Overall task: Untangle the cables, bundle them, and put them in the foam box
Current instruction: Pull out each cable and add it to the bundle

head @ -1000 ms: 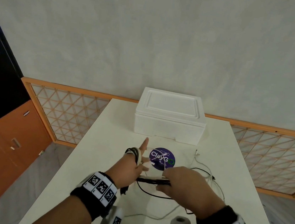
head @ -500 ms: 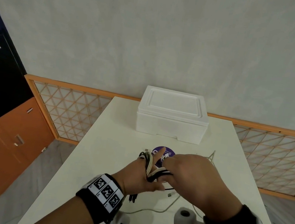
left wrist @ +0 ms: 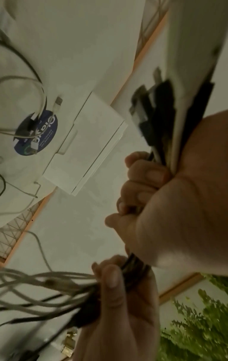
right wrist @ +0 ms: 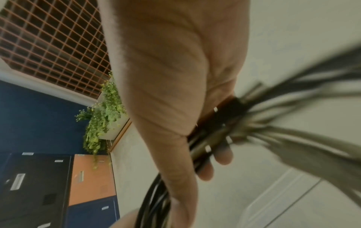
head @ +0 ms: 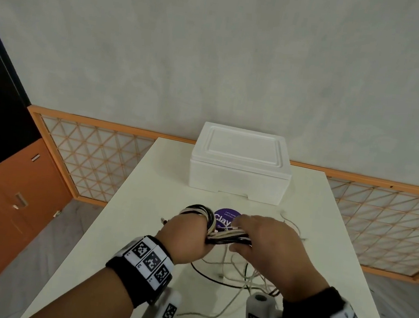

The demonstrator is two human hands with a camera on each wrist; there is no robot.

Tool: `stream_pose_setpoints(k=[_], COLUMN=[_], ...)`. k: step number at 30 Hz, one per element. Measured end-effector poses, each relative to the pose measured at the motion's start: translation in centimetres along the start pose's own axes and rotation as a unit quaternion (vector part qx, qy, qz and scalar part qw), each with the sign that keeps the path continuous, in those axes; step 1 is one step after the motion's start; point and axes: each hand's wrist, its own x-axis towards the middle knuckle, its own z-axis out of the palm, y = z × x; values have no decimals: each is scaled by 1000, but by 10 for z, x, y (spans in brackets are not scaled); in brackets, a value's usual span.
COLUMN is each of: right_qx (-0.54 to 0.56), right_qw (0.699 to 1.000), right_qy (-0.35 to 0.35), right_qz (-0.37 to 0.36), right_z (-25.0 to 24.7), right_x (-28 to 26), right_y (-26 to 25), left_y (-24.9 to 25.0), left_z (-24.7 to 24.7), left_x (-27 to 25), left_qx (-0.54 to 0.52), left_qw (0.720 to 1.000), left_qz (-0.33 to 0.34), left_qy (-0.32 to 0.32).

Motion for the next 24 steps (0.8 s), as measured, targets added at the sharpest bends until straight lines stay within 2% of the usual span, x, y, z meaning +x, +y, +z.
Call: stream_pose_setpoints(k=[5, 8, 11, 16, 24], right_qx=[-5, 3, 40, 53, 14], right_qw=[997, 997, 996, 994, 989], right_qy=[61, 62, 58, 59, 95], right_qz=[-39, -55, -52, -79, -115], right_z=[30, 50, 61, 73, 73], right_x=[4, 9, 10, 9, 9], right_y=[-15, -24, -23, -22, -12], left_y=[15, 23, 25, 18, 22], left_z=[-3, 1, 1, 0, -2], left_x=[1, 0, -3, -6, -13], left_qx=[36, 77, 110, 33, -52], left_qw=[998, 994, 988, 984, 967], left_qz=[41, 74, 60, 93, 67], left_qy=[14, -33, -93, -151, -239])
